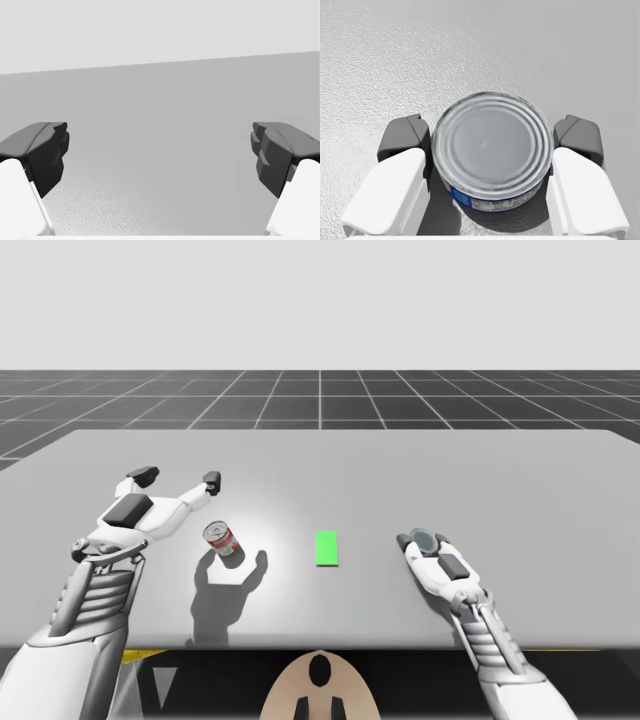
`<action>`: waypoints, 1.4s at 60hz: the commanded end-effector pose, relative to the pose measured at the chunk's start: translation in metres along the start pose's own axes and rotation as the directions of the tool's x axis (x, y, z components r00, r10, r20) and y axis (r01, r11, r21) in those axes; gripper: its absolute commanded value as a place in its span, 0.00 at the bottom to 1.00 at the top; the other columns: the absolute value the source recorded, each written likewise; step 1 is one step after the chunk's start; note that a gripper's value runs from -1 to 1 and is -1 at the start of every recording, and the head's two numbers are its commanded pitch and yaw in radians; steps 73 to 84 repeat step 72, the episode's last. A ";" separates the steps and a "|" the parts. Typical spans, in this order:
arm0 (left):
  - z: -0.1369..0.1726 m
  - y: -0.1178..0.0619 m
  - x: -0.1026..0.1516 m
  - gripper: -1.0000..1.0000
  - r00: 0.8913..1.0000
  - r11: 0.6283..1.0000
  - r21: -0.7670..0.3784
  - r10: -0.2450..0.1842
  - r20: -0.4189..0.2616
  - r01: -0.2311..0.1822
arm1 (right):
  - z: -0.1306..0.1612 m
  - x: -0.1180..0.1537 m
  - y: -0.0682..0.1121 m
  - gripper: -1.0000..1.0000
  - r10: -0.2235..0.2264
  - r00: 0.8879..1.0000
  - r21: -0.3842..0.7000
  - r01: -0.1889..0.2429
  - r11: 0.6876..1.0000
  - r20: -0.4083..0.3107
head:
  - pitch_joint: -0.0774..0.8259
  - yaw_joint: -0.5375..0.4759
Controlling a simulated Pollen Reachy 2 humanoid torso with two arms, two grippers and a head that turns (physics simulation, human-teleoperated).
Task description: Look at the card. If it is red, pick the object on the left. If it is green, pick the object on the right.
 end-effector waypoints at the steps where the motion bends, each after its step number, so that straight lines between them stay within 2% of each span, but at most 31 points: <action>1: 0.000 -0.001 0.000 0.00 1.000 1.000 0.001 -0.001 -0.002 0.001 | -0.002 -0.009 -0.001 1.00 -0.007 0.999 -0.007 0.007 1.000 -0.033 | 0.84 0.19; 7: -0.001 -0.001 -0.001 0.00 1.000 1.000 0.001 -0.003 -0.004 0.003 | -0.001 -0.009 -0.002 1.00 -0.012 0.999 -0.001 0.012 1.000 -0.032 | 0.77 0.19; 17: -0.001 -0.001 -0.001 0.00 1.000 1.000 0.001 -0.006 -0.003 0.006 | -0.001 -0.010 -0.002 0.99 -0.012 1.000 0.003 0.012 1.000 -0.028 | 0.56 0.15; 25: -0.001 -0.001 -0.002 0.00 1.000 1.000 0.000 -0.007 -0.002 0.007 | -0.001 -0.010 -0.002 0.98 -0.013 1.000 0.004 0.013 1.000 -0.027 | 0.46 0.14; 38: 0.000 0.000 0.000 0.00 1.000 1.000 0.001 -0.002 0.004 0.002 | 0.004 -0.003 -0.002 0.98 -0.049 0.999 0.016 0.050 0.999 -0.023 | 0.44 0.12; 45: 0.000 0.001 0.000 0.00 1.000 1.000 0.000 0.000 0.006 0.000 | 0.020 0.033 -0.002 0.99 -0.046 0.997 0.032 0.044 0.999 0.068 | 0.45 0.12; 46: 0.000 0.001 0.001 0.00 1.000 1.000 0.000 0.000 0.006 0.000 | 0.024 0.046 -0.003 0.98 -0.041 0.994 0.030 0.038 0.999 0.101 | 0.46 0.12; 49: 0.000 0.001 0.001 0.00 1.000 1.000 -0.001 0.000 0.007 0.000 | 0.028 0.059 -0.004 0.98 -0.037 0.991 0.027 0.034 0.999 0.132 | 0.46 0.11; 55: 0.001 0.001 0.001 0.00 1.000 1.000 0.002 0.001 0.012 -0.001 | 0.041 0.098 -0.008 0.98 -0.024 0.974 0.019 0.020 1.000 0.223 | 0.46 0.10; 64: 0.001 0.002 0.001 0.00 1.000 1.000 0.006 -0.001 0.018 0.001 | 0.066 0.154 -0.010 0.99 -0.008 0.935 0.012 0.004 1.000 0.355 | 0.46 0.10; 67: 0.001 0.002 0.002 0.00 1.000 1.000 0.007 -0.001 0.017 0.001 | 0.071 0.161 -0.009 0.98 -0.003 0.928 0.013 -0.002 1.000 0.373 | 0.46 0.10; 68: 0.001 0.002 0.002 0.00 1.000 1.000 0.007 -0.002 0.017 0.001 | 0.075 0.168 -0.007 0.99 0.010 0.918 0.010 -0.015 1.000 0.396 | 0.46 0.10; 69: 0.001 0.002 0.002 0.00 1.000 1.000 0.007 -0.002 0.017 0.001 | 0.075 0.168 -0.007 0.99 0.010 0.918 0.010 -0.015 1.000 0.396 | 0.46 0.10; 72: 0.001 0.002 0.002 0.00 1.000 1.000 0.007 -0.002 0.017 0.002 | 0.083 0.179 -0.003 1.00 0.025 0.901 0.007 -0.031 0.999 0.432 | 0.46 0.10; 84: 0.001 0.002 0.002 0.00 1.000 1.000 0.007 -0.002 0.017 0.002 | 0.083 0.179 -0.003 1.00 0.025 0.901 0.007 -0.031 0.999 0.432 | 0.46 0.10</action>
